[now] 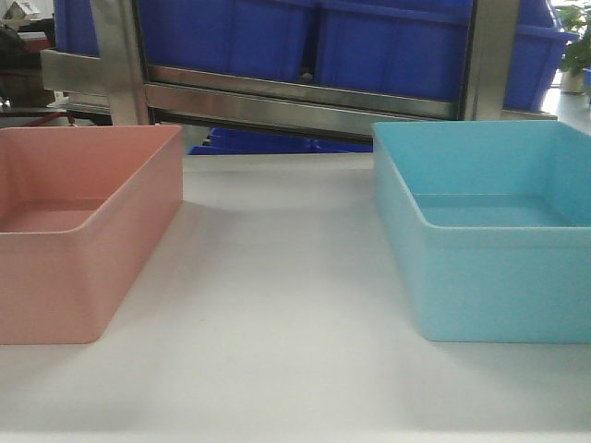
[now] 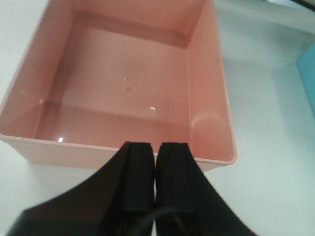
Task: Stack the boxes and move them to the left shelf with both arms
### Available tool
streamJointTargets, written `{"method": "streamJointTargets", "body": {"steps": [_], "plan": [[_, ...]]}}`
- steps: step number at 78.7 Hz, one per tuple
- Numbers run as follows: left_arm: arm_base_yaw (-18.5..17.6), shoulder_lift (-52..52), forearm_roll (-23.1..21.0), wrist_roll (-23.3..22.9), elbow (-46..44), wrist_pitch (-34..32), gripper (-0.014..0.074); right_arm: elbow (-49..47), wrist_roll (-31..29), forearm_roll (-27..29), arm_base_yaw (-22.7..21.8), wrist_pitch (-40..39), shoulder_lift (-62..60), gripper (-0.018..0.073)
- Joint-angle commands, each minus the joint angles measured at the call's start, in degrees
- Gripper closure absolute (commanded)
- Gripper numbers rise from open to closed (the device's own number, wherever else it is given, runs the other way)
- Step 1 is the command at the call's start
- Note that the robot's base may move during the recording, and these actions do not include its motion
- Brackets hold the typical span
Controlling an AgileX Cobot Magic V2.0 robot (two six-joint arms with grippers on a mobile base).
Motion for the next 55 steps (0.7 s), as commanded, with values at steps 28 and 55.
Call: {"method": "streamJointTargets", "body": {"steps": [28, 55], "plan": [[6.9, 28.0, -0.5, 9.0, -23.6, 17.0, 0.059, -1.3, -0.7, 0.0, -0.1, -5.0, -1.1, 0.051], [12.2, 43.4, 8.8, 12.2, -40.9, 23.7, 0.0188, -1.3, -0.7, 0.0, -0.1, -5.0, -1.1, 0.051]]}}
